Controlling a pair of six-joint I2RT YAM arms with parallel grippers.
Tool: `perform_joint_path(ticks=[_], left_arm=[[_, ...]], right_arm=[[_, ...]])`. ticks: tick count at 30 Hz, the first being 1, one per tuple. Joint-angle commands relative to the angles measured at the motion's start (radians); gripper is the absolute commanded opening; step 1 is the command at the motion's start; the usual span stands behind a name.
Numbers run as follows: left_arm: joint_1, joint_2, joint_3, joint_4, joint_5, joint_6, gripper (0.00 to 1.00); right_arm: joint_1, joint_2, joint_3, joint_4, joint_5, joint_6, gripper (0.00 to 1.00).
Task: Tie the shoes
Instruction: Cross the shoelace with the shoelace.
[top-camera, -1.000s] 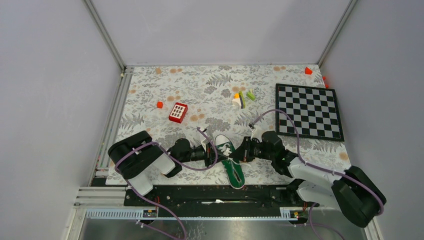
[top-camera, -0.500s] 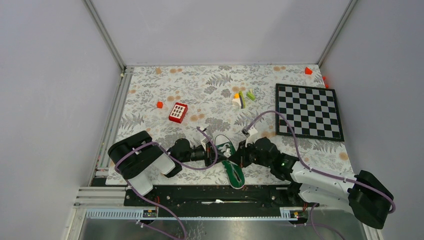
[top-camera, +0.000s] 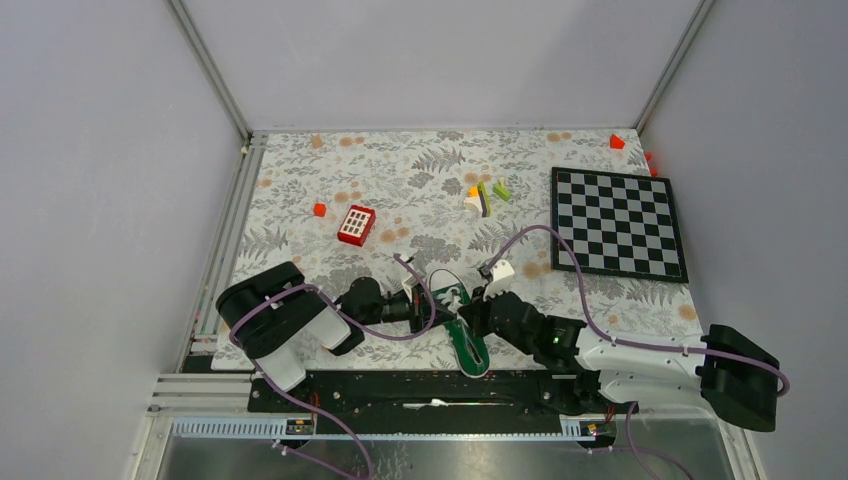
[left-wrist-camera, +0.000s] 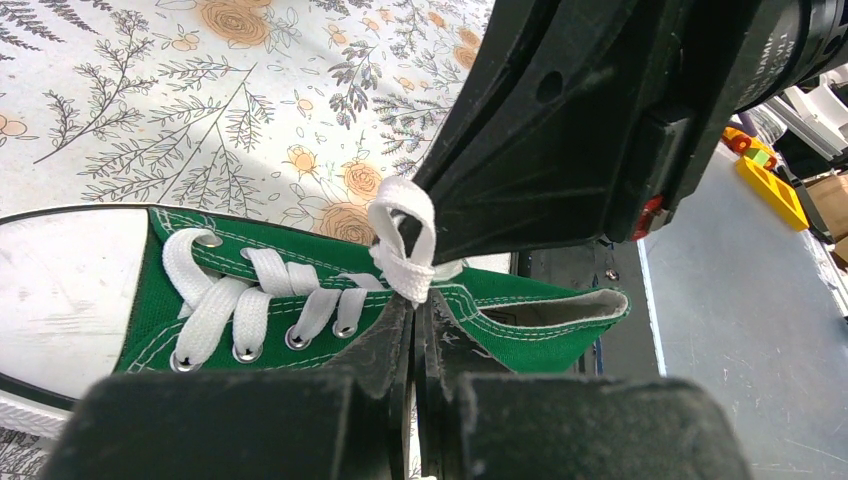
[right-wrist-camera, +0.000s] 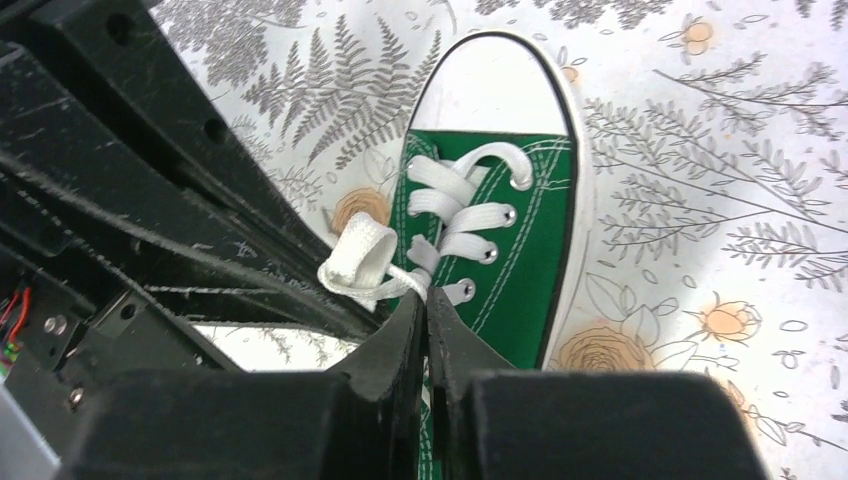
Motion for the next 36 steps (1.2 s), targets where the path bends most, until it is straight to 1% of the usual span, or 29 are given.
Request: perform_joint_path(ticks=[1,5,8,14,20,23,31,36], left_arm=[[-0.005,0.006,0.001,0.076,0.031,-0.003,0.00],[-0.004,0.009,-0.001,0.077,0.031,-0.001,0.00],[-0.005,0.010,0.002,0.078,0.031,0.000,0.00],[-0.004,0.010,0.004,0.078,0.032,0.000,0.00],[-0.004,0.011,-0.001,0.079,0.029,0.000,0.00],[-0.005,0.007,-0.005,0.079,0.027,0.004,0.00],[-0.005,0.003,-0.010,0.080,0.027,0.003,0.00],[-0.005,-0.001,-0.010,0.081,0.026,0.004,0.00]], right_arm=[[0.014,0.008,0.041,0.022,0.169,0.005,0.08],[0.014,0.028,0.050,0.024,0.178,0.005,0.14],[0.014,0.042,0.049,0.037,0.156,0.012,0.18],[0.014,0.064,0.057,0.028,0.150,0.022,0.29],[0.014,0.104,0.082,0.027,0.144,0.022,0.31],[0.014,0.126,0.105,-0.005,0.154,0.034,0.35],[0.014,0.162,0.138,-0.085,0.205,0.054,0.37],[0.014,0.171,0.151,-0.114,0.224,0.054,0.41]])
